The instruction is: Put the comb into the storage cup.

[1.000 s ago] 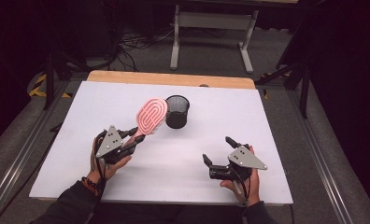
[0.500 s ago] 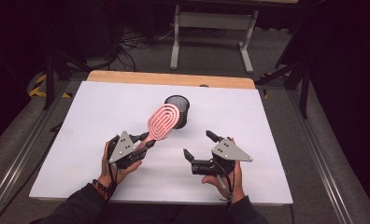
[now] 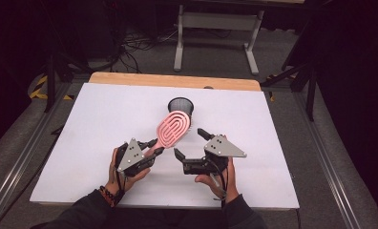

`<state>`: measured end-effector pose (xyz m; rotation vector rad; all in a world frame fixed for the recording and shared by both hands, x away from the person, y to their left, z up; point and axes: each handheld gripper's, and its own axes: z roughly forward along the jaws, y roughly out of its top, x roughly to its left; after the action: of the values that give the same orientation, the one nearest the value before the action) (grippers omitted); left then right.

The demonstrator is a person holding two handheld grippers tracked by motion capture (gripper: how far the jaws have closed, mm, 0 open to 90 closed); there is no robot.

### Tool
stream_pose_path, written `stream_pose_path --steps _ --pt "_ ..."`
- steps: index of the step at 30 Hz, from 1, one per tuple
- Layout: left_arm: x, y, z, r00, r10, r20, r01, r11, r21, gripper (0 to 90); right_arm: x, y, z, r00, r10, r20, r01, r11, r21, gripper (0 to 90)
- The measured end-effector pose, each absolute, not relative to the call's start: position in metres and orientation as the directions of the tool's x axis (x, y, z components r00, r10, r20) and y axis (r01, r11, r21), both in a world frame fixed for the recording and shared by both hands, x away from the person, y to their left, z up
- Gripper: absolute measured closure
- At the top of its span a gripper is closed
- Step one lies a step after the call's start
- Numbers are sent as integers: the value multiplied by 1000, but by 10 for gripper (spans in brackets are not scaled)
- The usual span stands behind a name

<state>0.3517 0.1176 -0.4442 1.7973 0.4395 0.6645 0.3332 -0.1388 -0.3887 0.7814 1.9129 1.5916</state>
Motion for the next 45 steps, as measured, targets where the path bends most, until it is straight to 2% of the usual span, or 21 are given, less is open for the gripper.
stream_pose_path --steps 8,18,22,29,33,45 --pt "349 109 -448 772 590 238 -43 -324 945 692 339 -133 -384 -694 720 9 109 92 990 51" --pt "344 97 -452 779 569 264 -63 -348 935 693 346 -120 -386 -688 725 21 123 87 989 70" --pt "342 95 -452 779 562 278 -74 -359 931 694 342 -120 -385 -679 734 -4 82 80 993 169" --pt "343 93 -454 778 563 280 -68 -368 927 694 341 -124 -385 -654 756 34 101 43 994 318" --pt "344 91 -456 777 563 282 -62 -378 924 695 339 -126 -384 -661 748 53 100 18 995 462" --pt "346 84 -460 766 562 312 -61 -419 906 693 330 -125 -383 -703 706 84 102 -16 995 587"
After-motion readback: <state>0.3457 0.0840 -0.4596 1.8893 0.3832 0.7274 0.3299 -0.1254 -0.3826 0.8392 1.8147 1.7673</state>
